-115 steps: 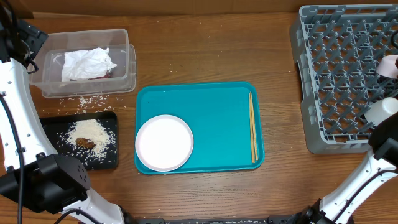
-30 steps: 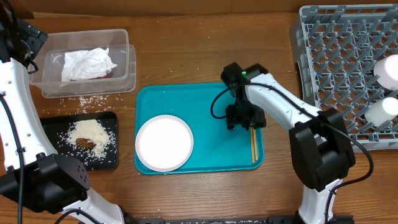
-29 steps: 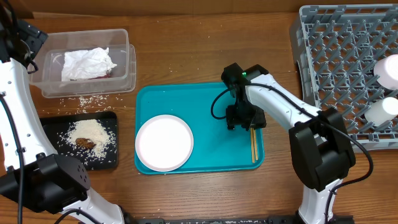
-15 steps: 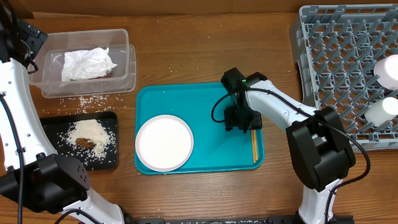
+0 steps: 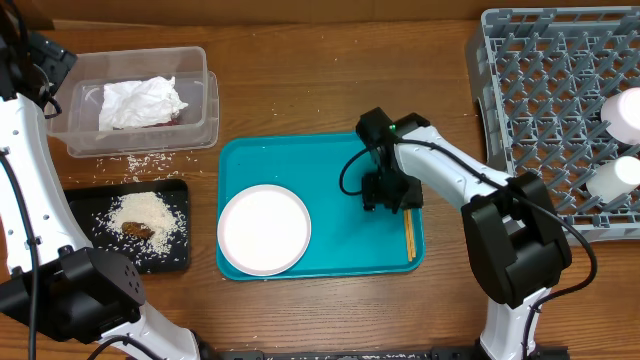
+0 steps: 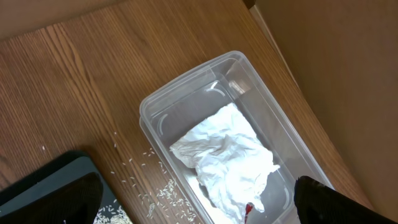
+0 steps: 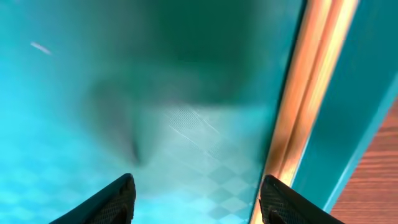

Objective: Sort waste into correct bins and load items into the dishwasher
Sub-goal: 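Lower the right gripper and grasp one chopstick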

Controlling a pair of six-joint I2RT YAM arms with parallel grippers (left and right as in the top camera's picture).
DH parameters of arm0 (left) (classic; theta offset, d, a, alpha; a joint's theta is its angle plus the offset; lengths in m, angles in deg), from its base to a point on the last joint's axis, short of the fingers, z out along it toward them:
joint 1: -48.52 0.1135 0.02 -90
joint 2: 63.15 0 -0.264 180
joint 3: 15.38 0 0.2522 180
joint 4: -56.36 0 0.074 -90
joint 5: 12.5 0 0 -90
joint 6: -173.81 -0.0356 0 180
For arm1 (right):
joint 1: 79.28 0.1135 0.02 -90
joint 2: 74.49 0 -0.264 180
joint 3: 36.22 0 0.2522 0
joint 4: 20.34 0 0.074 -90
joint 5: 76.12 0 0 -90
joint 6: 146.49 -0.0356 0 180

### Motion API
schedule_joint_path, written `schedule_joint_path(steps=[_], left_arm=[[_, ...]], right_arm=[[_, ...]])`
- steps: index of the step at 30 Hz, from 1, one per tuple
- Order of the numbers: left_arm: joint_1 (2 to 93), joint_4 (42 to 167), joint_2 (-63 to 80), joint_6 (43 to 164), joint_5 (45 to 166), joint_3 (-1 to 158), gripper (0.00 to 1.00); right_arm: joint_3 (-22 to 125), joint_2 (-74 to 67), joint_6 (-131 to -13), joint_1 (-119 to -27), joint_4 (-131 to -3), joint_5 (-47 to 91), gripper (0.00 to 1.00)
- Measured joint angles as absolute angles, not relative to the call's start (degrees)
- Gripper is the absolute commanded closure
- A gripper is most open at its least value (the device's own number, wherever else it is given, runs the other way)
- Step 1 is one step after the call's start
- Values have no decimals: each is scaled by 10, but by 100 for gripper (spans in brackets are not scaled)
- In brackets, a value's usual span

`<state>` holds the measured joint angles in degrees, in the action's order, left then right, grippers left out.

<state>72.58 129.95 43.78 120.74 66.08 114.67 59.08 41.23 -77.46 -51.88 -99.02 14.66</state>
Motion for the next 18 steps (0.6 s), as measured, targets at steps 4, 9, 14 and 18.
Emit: schedule_joint_path(steps=[4,9,14,18], left_arm=[[726,1300,438,1207,661,1147,0],[726,1300,438,1207,661,1147,0],[726,1300,438,1207,661,1147,0],[726,1300,438,1207,661,1147,0]], right_arm=[[610,412,-774,-522,-986,139,29],[610,412,-770,-534,-987,132,28],[608,412,-765,-535,-964,118,27],[589,412,-762,-535,-939,121,27]])
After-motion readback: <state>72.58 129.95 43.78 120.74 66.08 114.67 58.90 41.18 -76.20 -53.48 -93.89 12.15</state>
